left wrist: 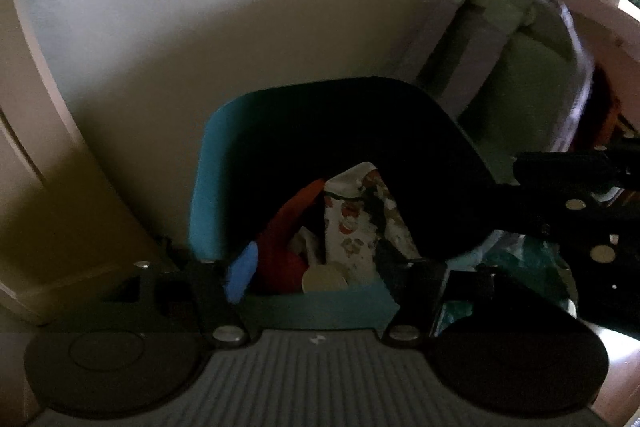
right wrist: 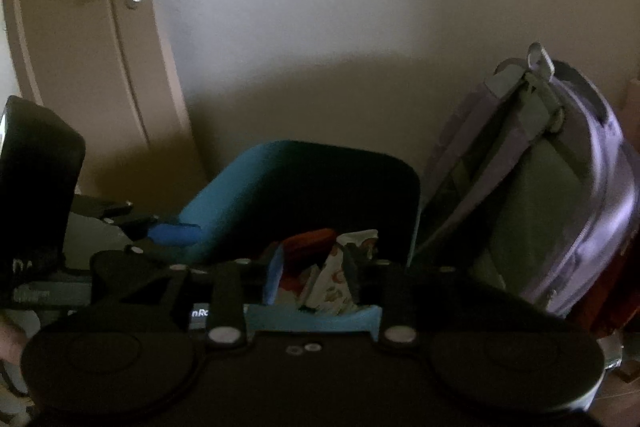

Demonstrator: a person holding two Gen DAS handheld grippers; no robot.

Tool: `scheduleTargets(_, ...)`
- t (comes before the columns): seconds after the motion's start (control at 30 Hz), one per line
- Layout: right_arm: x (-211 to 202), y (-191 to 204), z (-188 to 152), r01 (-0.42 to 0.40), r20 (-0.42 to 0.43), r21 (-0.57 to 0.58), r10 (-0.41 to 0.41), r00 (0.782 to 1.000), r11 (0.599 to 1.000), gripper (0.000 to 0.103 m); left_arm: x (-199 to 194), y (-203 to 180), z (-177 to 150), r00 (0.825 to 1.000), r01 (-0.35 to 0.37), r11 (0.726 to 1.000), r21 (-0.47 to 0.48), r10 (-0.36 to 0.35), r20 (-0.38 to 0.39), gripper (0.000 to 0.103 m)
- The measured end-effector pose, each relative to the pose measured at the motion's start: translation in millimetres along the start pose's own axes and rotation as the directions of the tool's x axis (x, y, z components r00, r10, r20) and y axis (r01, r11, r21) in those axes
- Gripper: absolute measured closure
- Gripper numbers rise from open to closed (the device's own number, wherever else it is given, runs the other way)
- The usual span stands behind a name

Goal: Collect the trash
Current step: 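Open both tools to drop the items into the wastebasket and withdraw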

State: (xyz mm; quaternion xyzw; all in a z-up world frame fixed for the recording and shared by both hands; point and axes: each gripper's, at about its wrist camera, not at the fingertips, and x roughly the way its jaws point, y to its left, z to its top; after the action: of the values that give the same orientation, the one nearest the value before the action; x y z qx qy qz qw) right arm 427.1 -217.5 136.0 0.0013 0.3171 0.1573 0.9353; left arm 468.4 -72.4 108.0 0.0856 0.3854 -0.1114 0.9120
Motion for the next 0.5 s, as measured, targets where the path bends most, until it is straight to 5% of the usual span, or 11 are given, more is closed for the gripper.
scheduleTargets(0.33,-72,21,-41,-0.063,0.020,-0.006,0.063,0.998,0.998,0.063,-75,-7,-54,0.999,0.006,1.000,0.016,-0.007,0.034,0.028)
scheduleTargets(0.5,-98,34,-73,-0.089,0.023,0.000,0.089,0.996,0.996,0.047,-111,-7,-85,0.997,-0.026,1.000,-0.004,0.026,0.077,0.023)
